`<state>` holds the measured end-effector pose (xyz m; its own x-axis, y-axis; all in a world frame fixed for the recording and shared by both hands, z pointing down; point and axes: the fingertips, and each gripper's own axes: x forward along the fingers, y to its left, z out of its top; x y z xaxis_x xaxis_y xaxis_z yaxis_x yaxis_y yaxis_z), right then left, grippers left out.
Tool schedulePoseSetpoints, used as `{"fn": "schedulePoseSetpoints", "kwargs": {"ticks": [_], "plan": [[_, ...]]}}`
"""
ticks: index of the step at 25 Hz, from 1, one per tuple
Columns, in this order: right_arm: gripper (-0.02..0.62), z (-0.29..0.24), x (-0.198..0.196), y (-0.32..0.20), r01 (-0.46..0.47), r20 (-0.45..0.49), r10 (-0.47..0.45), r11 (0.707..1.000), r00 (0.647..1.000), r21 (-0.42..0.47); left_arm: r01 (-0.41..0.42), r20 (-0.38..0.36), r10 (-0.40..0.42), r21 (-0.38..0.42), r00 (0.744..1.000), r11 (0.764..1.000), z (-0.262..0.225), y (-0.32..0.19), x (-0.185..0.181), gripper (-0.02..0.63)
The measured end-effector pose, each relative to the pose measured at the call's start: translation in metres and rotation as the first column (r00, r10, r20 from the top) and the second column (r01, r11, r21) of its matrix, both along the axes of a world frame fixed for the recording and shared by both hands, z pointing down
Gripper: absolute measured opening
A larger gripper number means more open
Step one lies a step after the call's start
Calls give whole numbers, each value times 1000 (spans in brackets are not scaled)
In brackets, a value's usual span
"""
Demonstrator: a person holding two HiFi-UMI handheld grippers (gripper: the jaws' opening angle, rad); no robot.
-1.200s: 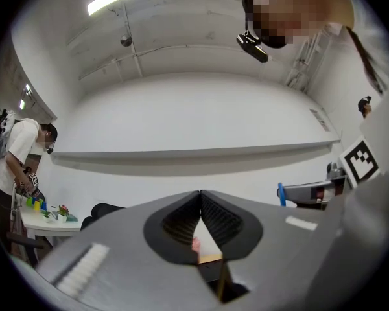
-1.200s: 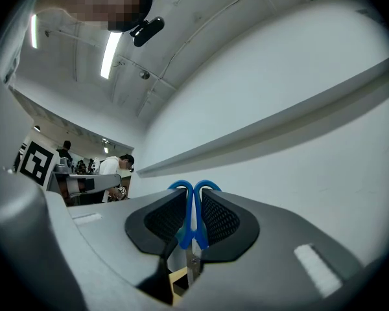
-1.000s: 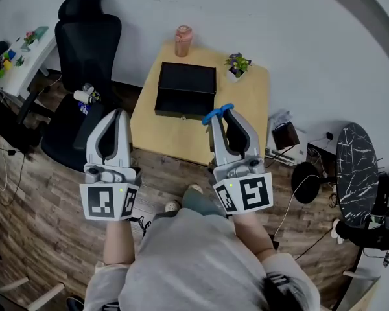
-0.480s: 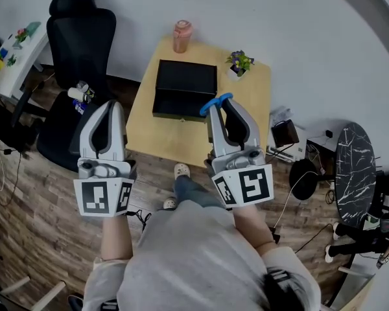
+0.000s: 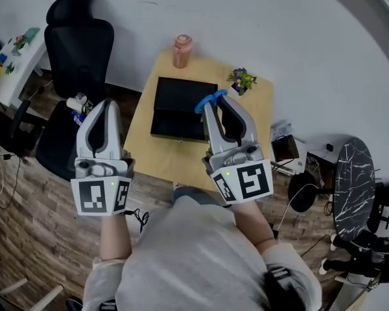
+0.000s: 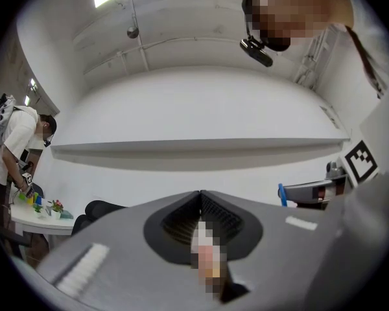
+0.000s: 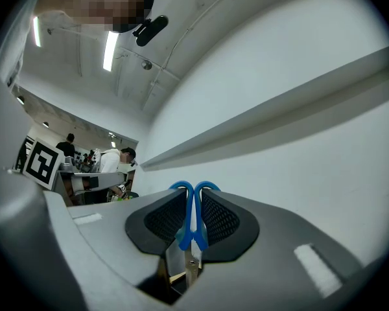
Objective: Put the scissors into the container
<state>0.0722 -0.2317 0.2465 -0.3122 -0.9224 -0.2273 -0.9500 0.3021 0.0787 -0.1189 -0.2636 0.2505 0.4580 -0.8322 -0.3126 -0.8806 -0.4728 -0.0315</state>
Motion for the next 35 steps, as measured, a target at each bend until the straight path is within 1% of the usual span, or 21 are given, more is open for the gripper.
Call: {"fn": "schedulePoseSetpoints", "kwargs": {"ticks": [4, 7, 10, 14, 20, 24, 27, 35], "plan": [[74, 6, -1, -22, 52, -22, -53, 998, 998, -23, 29, 7, -29, 0, 1000, 1000, -2, -15, 1, 58], [72, 17, -4, -39, 107, -45, -110, 992, 993, -61, 48, 15, -48, 2, 999, 999, -2, -25, 1, 58], [72, 35, -10, -52, 165, -86, -176, 980, 981, -114, 72, 20, -72, -7, 997, 997, 0, -32, 0, 58], [72, 70, -16, -66, 221, -125, -250, 953, 960, -208, 99, 27, -98, -30, 995, 995, 8, -42, -3, 58], [72, 128, -21, -82, 262, -177, -336, 902, 925, -344, 125, 44, -122, -79, 992, 989, 24, -52, -6, 58], [72, 163, -23, -87, 277, -202, -389, 862, 899, -424, 137, 53, -132, -106, 990, 985, 34, -53, -4, 58], [72, 187, -28, -90, 291, -229, -438, 828, 869, -480, 147, 60, -141, -117, 988, 982, 39, -53, -3, 58], [72, 249, -45, -90, 308, -271, -570, 717, 776, -626, 191, 72, -182, -142, 981, 971, 48, -50, -14, 58]]}}
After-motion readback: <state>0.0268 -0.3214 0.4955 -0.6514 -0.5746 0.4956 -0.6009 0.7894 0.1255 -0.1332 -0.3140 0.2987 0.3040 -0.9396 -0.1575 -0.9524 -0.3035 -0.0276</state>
